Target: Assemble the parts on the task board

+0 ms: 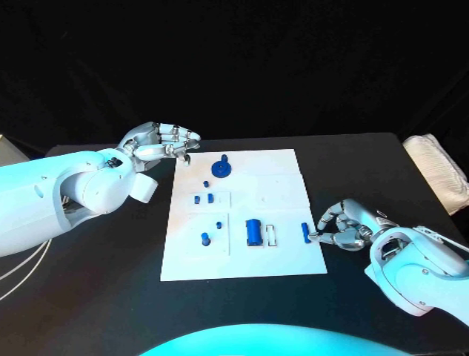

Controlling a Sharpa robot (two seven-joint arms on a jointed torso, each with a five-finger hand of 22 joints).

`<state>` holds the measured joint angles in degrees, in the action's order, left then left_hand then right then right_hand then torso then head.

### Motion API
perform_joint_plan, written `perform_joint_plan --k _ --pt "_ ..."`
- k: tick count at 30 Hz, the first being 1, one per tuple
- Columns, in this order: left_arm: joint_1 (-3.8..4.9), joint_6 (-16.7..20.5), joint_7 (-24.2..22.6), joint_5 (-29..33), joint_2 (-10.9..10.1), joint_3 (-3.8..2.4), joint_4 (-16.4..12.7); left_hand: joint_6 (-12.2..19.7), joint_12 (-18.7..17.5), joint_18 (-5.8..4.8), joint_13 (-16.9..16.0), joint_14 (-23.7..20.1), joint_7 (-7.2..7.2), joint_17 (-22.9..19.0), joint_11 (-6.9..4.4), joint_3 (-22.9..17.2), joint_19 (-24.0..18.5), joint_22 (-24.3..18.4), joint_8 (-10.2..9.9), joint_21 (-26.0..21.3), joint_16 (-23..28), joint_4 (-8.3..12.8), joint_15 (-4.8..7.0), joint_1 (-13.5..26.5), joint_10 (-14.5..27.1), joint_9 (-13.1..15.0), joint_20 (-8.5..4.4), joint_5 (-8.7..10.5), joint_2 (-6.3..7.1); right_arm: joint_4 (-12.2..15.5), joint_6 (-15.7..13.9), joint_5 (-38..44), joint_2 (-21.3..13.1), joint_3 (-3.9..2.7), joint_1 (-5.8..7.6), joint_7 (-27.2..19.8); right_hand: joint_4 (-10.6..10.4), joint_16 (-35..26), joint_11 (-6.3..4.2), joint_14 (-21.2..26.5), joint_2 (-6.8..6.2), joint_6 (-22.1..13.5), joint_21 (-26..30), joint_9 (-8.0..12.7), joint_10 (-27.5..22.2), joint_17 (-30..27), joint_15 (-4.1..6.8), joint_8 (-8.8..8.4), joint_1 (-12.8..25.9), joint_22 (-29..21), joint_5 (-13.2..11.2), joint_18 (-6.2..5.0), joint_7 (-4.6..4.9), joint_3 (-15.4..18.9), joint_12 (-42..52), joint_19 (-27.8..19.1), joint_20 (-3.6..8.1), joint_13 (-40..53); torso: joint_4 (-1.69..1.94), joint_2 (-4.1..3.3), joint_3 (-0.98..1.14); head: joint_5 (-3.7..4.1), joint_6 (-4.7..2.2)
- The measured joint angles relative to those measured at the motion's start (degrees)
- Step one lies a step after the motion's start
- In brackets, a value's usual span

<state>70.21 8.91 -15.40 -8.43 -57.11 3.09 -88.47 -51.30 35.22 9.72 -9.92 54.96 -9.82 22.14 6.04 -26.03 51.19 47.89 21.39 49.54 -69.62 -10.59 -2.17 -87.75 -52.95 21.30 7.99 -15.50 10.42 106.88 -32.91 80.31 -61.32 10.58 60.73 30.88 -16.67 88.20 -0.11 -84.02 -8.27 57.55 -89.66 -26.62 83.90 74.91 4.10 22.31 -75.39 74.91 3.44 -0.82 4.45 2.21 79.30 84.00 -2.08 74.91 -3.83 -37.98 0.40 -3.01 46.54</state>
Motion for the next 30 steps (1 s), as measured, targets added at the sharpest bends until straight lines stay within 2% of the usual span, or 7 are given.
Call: perform_joint_plan --k 7,15,23,27,29,30 --pt "-0.03 0.0 0.0 0.0 -0.1 0.01 -0.1 0.0 0.0 0.0 0.0 0.0 0.0 0.0 0.0 0.0 0.0 -0.1 0.0 0.0 0.0 0.0 0.0 0.0 0.0 0.0 0.0 0.0 0.0 -1.3 -0.1 -0.1 2.4 0.03 -0.84 0.5 -0.1 0.0 0.0 0.0 0.36 0.1 0.0 0.1 0.0 0.0 0.0 0.0 0.4 0.0 0.0 0.0 -0.11 0.4 0.2 0.0 0.0 0.0 0.08 -0.03 0.01 -0.18 0.26" --pt "-0.05 0.0 0.0 -0.1 -0.1 0.01 -0.1 0.0 0.0 0.0 0.0 0.0 0.0 0.0 0.0 0.0 0.0 -0.1 0.0 0.0 0.0 0.0 0.0 0.0 0.0 0.0 0.0 0.0 0.0 -2.7 -0.1 -0.2 4.1 0.0 -1.09 1.0 -0.1 0.2 0.0 0.0 0.67 0.6 0.0 0.1 0.0 0.0 0.0 0.0 0.7 0.0 0.0 0.0 -0.14 0.4 0.2 0.0 0.0 0.0 -0.05 -0.01 0.0 -0.29 0.52" --pt "-0.05 0.0 0.0 -0.1 -0.1 0.02 -0.1 0.0 0.0 0.0 0.0 0.0 0.0 0.0 0.0 0.0 0.0 -0.1 0.0 0.0 0.0 0.0 0.0 0.0 0.0 0.0 0.0 0.0 0.0 -4.8 0.1 0.2 5.8 -0.17 -1.14 1.4 0.7 0.2 0.0 0.0 2.81 0.9 0.0 0.1 0.0 0.0 0.0 0.22 -1.8 0.0 0.0 0.0 -0.43 -0.4 0.2 0.0 0.0 0.0 -0.02 0.04 -0.03 -0.31 0.68" --pt "-0.06 0.0 0.0 -0.1 -0.2 0.02 -0.1 0.0 0.0 0.0 0.0 0.0 0.0 0.1 0.0 -0.2 0.0 -0.1 0.0 0.0 0.0 0.2 0.0 0.0 0.0 0.0 0.0 0.0 0.0 -5.8 0.8 1.4 6.8 -0.38 -1.11 1.7 1.0 0.2 0.0 0.0 2.06 1.2 0.0 0.1 0.0 0.0 0.0 -0.18 -4.5 0.0 0.0 0.0 -0.58 -2.3 0.2 0.0 0.01 0.0 0.01 0.04 -0.03 -0.34 0.78" --pt "-0.06 0.0 0.0 -0.1 -0.3 0.02 -0.1 0.0 0.0 0.0 0.0 0.0 0.0 0.1 0.0 -0.2 0.0 -0.1 0.0 0.0 0.0 0.2 0.0 0.0 0.0 0.0 0.0 0.0 0.0 -6.2 1.2 2.3 7.3 -0.5 -1.16 2.0 1.1 0.2 0.0 0.0 1.54 1.2 0.0 -0.1 0.0 0.0 0.0 -0.28 -5.2 0.0 0.0 0.0 -0.55 -3.1 0.2 0.0 0.01 0.0 0.02 0.04 -0.05 -0.38 0.85" --pt "-0.06 0.0 0.1 -0.1 -0.3 0.02 -0.1 0.0 0.0 0.0 0.0 0.0 0.0 0.1 0.0 -0.2 0.0 -0.1 0.0 0.0 0.0 0.2 0.0 0.0 0.0 0.0 0.0 0.0 0.0 -6.3 1.3 2.7 7.5 -0.55 -1.2 2.1 1.1 0.2 0.0 0.0 1.54 1.1 0.0 -2.9 0.0 0.0 0.0 -0.28 -5.2 0.0 0.0 0.0 -0.44 -3.1 0.2 0.0 0.0 0.0 0.02 0.04 -0.06 -0.4 0.86"
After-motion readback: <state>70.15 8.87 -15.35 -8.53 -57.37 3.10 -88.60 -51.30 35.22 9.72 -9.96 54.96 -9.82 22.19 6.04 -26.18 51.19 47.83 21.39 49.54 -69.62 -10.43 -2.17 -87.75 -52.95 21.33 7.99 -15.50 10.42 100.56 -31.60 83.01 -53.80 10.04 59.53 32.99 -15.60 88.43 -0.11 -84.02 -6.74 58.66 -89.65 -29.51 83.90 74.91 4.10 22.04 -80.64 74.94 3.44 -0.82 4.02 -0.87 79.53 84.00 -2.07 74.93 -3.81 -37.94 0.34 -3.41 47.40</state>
